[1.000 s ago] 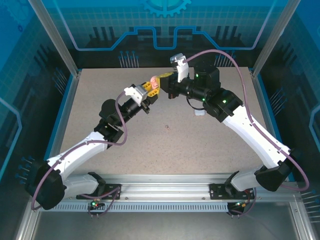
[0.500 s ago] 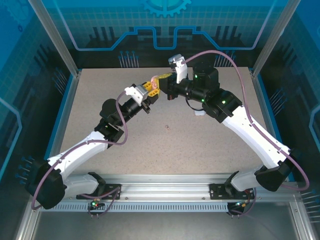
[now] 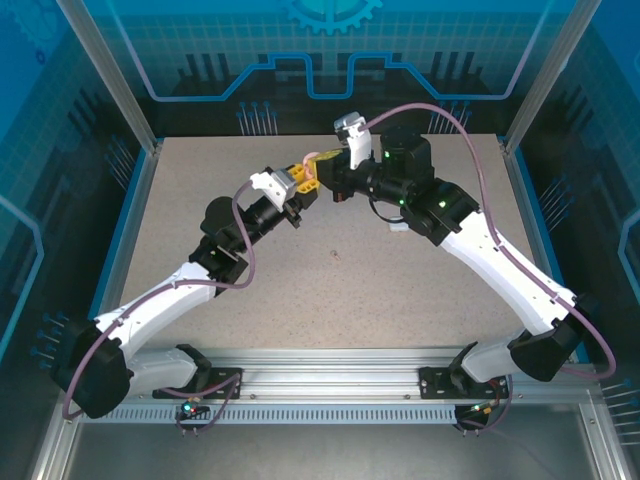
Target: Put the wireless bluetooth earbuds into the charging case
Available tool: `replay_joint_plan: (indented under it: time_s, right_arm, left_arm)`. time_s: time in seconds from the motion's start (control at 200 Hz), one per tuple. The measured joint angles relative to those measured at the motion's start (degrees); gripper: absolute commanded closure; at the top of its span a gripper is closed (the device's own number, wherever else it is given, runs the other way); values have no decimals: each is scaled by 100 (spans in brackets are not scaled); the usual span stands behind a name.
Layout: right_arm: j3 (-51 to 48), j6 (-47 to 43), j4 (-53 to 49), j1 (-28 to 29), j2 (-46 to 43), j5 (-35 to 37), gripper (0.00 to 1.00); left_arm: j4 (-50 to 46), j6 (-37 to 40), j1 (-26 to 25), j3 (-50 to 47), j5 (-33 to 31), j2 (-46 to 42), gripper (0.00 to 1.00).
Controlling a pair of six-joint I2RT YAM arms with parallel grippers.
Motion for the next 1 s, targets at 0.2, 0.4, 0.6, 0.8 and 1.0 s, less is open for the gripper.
replay_joint_plan:
  time_s: [0.2, 0.4, 0.6, 0.8, 1.0]
  right_arm:
    - [-229, -11, 214, 2, -13, 4, 93]
    - [-424, -39, 369, 2, -81, 44, 84]
    - [-459, -11, 385, 13, -118, 92, 55]
    - [-358, 146, 225, -15, -157, 197, 32]
    - [-212, 553, 109, -350, -514, 177, 27]
  left_arm:
    - [-101, -105, -2, 13, -42, 0, 100]
    - [-197, -155, -4, 13, -46, 4, 100]
    - [-188, -157, -11, 13, -50, 22, 100]
    - [-129, -197, -11, 13, -101, 33, 100]
    - [-55, -254, -11, 11, -181, 33, 100]
